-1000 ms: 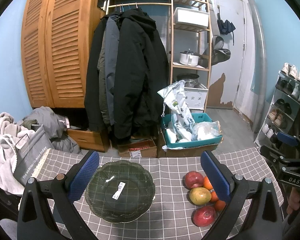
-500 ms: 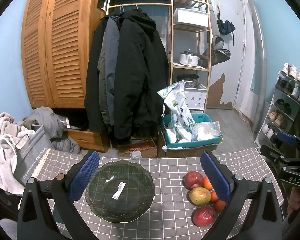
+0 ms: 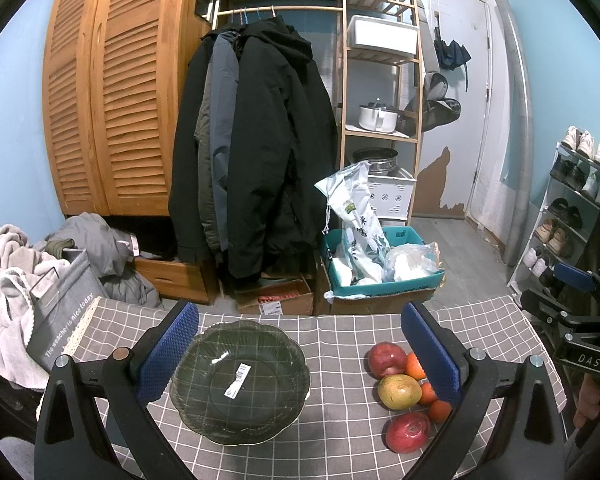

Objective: Organize fruits

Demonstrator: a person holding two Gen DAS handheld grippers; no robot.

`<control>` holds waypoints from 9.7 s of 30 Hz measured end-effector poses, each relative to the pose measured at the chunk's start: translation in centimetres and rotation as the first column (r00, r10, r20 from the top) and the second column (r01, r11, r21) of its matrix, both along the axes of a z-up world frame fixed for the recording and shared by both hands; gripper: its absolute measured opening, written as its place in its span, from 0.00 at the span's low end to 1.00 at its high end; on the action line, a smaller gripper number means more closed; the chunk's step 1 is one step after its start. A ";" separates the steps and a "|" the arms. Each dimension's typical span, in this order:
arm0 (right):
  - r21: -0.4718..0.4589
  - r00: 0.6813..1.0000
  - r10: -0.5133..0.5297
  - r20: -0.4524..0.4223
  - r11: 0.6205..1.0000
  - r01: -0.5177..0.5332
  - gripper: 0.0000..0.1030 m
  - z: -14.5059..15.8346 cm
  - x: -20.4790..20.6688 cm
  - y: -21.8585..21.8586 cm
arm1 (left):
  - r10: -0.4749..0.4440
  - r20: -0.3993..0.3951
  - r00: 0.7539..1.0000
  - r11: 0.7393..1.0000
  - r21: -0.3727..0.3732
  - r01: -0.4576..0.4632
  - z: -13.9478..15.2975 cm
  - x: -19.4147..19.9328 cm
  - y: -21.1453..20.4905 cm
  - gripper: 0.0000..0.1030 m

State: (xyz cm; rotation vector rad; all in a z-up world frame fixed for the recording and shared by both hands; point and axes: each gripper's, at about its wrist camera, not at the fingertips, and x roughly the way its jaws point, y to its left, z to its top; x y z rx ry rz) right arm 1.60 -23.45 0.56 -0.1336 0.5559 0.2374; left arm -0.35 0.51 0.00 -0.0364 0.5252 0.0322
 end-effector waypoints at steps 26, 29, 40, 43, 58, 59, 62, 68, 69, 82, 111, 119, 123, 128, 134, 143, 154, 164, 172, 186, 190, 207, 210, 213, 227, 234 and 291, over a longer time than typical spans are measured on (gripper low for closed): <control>-0.001 1.000 -0.001 0.001 1.000 0.001 0.84 0.1 -0.2 0.1 | 0.000 0.000 1.000 1.000 -0.001 0.000 0.0 -0.1 0.3 0.99; 0.000 1.000 0.000 0.002 1.000 0.000 0.84 0.1 -0.2 0.0 | -0.001 0.001 1.000 1.000 -0.002 0.001 0.0 0.0 0.1 0.99; 0.000 1.000 -0.003 0.001 1.000 0.003 0.84 -0.2 -0.2 -0.1 | -0.005 -0.010 1.000 1.000 0.005 0.005 0.1 -0.2 0.0 0.99; 0.000 1.000 -0.002 0.000 1.000 0.002 0.84 -0.1 -0.1 -0.2 | -0.009 -0.017 1.000 1.000 0.002 0.009 0.0 -0.1 -0.1 0.99; -0.012 0.997 -0.044 -0.064 0.999 0.043 0.84 -1.2 1.0 -1.9 | -0.060 -0.111 0.992 0.998 -0.017 0.058 -2.8 2.1 -1.8 0.99; -0.013 0.996 -0.048 -0.072 0.999 0.047 0.84 -1.4 1.1 -2.1 | -0.070 -0.127 0.989 0.997 -0.022 0.067 -3.2 2.3 -2.0 0.99; -0.019 0.993 -0.062 -0.098 0.998 0.060 0.84 -2.1 1.4 -2.5 | -0.091 -0.166 0.982 0.996 -0.028 0.087 -4.3 2.9 -2.5 0.99; -0.019 0.981 -0.097 -0.169 0.995 0.095 0.84 -4.1 2.1 -3.8 | -0.120 -0.228 0.966 0.993 -0.016 0.119 -6.3 3.6 -4.0 0.99; -0.020 0.978 -0.102 -0.180 0.995 0.100 0.84 -4.4 2.2 -4.1 | -0.124 -0.241 0.963 0.992 -0.016 0.123 -6.6 3.9 -4.1 0.99; -0.046 0.928 -0.162 -0.335 0.987 0.156 0.84 -9.3 3.3 -6.8 | -0.193 -0.403 0.895 0.979 -0.027 0.200 -11.6 5.3 -7.8 0.99; -0.096 0.772 -0.215 -0.599 0.976 0.198 0.84 -20.3 4.1 -10.1 | -0.249 -0.664 0.705 0.963 -0.094 0.251 -23.3 8.0 -14.2 0.99; -0.101 0.762 -0.214 -0.611 0.976 0.193 0.84 -20.7 4.3 -10.0 | -0.257 -0.701 0.665 0.958 -0.094 0.271 -25.5 8.4 -15.5 0.99; -0.099 0.761 -0.212 -0.613 0.976 0.192 0.84 -20.8 4.5 -9.9 | -0.261 -0.720 0.643 0.957 -0.108 0.268 -26.8 8.8 -15.8 0.92; -0.091 0.758 -0.206 -0.619 0.977 0.191 0.84 -21.1 4.9 -9.9 | -0.308 -0.737 0.601 0.945 -0.166 0.281 -28.0 9.0 -16.2 0.77; -0.075 0.753 -0.189 -0.631 0.980 0.184 0.84 -21.7 5.6 -9.5 | -0.318 -0.728 0.608 0.943 -0.177 0.281 -28.0 8.8 -16.0 0.73; -0.020 0.735 -0.139 -0.664 0.986 0.168 0.84 -23.5 8.2 -8.5 | -0.270 -0.689 0.673 0.960 -0.141 0.241 -26.0 9.3 -13.5 0.73; 0.002 0.683 -0.117 -0.721 0.985 0.170 0.77 -25.8 10.0 -7.7 | -0.230 -0.645 0.729 0.971 -0.109 0.211 -24.5 9.7 -11.7 0.73; 0.077 0.651 -0.076 -0.755 0.976 0.204 0.64 -26.1 10.7 -8.6 | -0.221 -0.635 0.740 0.975 -0.119 0.190 -24.1 10.0 -10.7 0.73; -0.010 0.708 -0.122 -0.696 0.987 0.161 0.64 -24.7 9.7 -7.4 | -0.210 -0.616 0.759 0.978 -0.115 0.176 -23.1 10.0 -10.1 0.73; -0.059 0.847 -0.152 -0.509 0.988 0.142 0.64 -17.8 7.6 -6.4 | -0.179 -0.540 0.823 0.984 -0.083 0.160 -18.9 9.2 -8.8 0.73; -0.046 0.872 -0.145 -0.467 0.989 0.140 0.64 -16.0 7.3 -6.0 | -0.179 -0.504 0.845 0.984 -0.074 0.164 -17.4 8.8 -8.5 0.73; -0.034 0.951 -0.090 -0.295 0.996 0.084 0.64 -9.1 4.6 -4.1 | -0.161 -0.355 0.921 0.987 -0.034 0.160 -11.4 7.0 -6.4 0.73; -0.026 0.957 -0.076 -0.279 0.997 0.072 0.64 -8.4 4.5 -3.7 | -0.159 -0.336 0.928 0.987 -0.033 0.157 -10.7 6.6 -6.0 0.73; -0.017 0.963 -0.062 -0.263 0.998 0.060 0.64 -7.7 4.5 -3.2 | -0.157 -0.323 0.933 0.987 -0.037 0.154 -10.1 6.4 -5.5 0.73; 0.011 0.976 0.006 -0.216 1.000 -0.004 0.64 -5.5 4.7 0.4 | -0.109 -0.282 0.953 0.994 -0.027 0.106 -8.7 6.1 -2.4 0.73; 0.018 0.975 0.051 -0.217 0.999 -0.048 0.64 -5.4 5.5 3.0 | -0.067 -0.281 0.957 0.998 -0.028 0.062 -8.8 6.0 -0.1 0.73; 0.092 0.793 0.280 -0.541 0.957 -0.275 0.64 -17.9 14.0 23.9 | 0.125 -0.638 0.760 0.971 -0.079 -0.227 -25.1 10.0 15.2 0.73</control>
